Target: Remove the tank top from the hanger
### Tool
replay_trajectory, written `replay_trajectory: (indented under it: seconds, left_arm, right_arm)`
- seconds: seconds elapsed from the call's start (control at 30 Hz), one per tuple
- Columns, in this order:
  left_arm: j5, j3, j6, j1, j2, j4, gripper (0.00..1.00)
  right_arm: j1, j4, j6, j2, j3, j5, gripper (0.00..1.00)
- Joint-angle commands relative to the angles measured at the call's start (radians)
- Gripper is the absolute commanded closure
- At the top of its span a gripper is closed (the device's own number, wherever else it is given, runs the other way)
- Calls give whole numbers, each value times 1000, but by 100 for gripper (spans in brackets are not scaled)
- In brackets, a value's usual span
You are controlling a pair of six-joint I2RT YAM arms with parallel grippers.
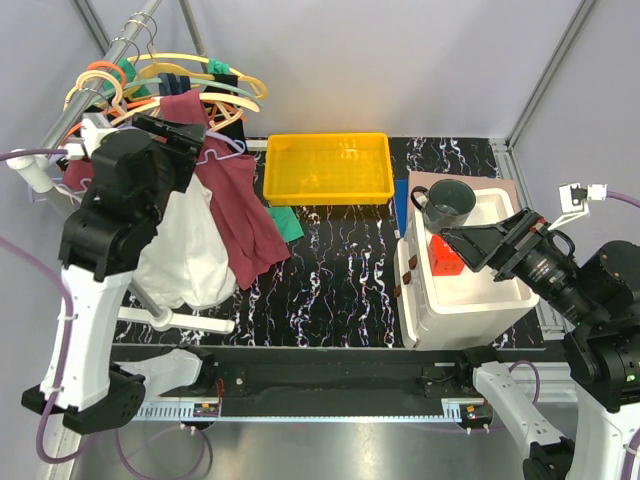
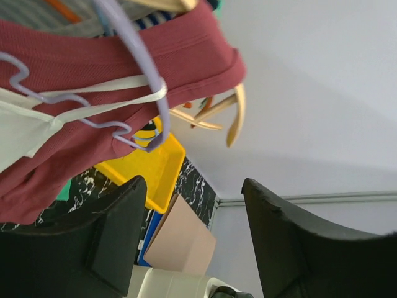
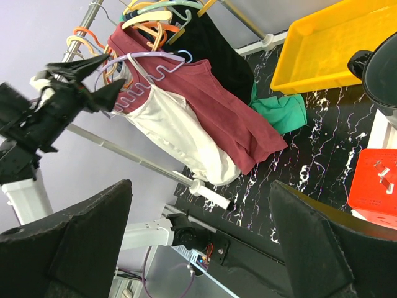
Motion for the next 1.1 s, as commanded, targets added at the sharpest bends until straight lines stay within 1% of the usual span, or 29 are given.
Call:
replay_trajectory:
  seconds: [0.0, 0.1, 0.23, 0.27, 0.37, 0.43, 0.5, 0.6, 0.7, 0.83, 1.07]
  left_arm:
    - [101, -44, -82, 46, 2, 50, 34]
    - [88, -53, -102, 89, 18, 70, 42]
    - [23, -47, -93, 102, 30, 81, 46]
    - [-13, -50, -95, 102, 30, 81, 47]
    - [-82, -53, -96, 102, 28, 84, 47]
    - [-106, -46, -66, 101, 41, 90, 48]
    - [-113, -20, -32, 101, 48, 104, 51]
    - [-131, -21, 19, 98, 50, 115, 52]
    - [-183, -17, 95, 89, 42, 115, 52]
    - [-275, -1, 143, 87, 50, 113, 51]
    - [-297, 29, 134, 89, 113, 110, 52]
  right_arm:
    - [-4, 38, -17, 8, 28, -25, 0]
    - [-4, 38, -12, 10, 32, -33, 0]
    - [-5, 35, -15, 8, 34, -36, 0]
    - [-4, 35, -15, 11, 34, -35, 0]
    - [-4, 35, -17, 15, 35, -38, 0]
    - [-4, 36, -20, 19, 40, -41, 0]
    - [-5, 33, -21, 21, 45, -44, 0]
    - [-2, 32, -20, 21, 40, -48, 0]
    - [-4, 32, -24, 24, 37, -56, 0]
    - [-4, 32, -27, 27, 42, -59, 0]
    - [-4, 29, -38, 28, 49, -61, 0]
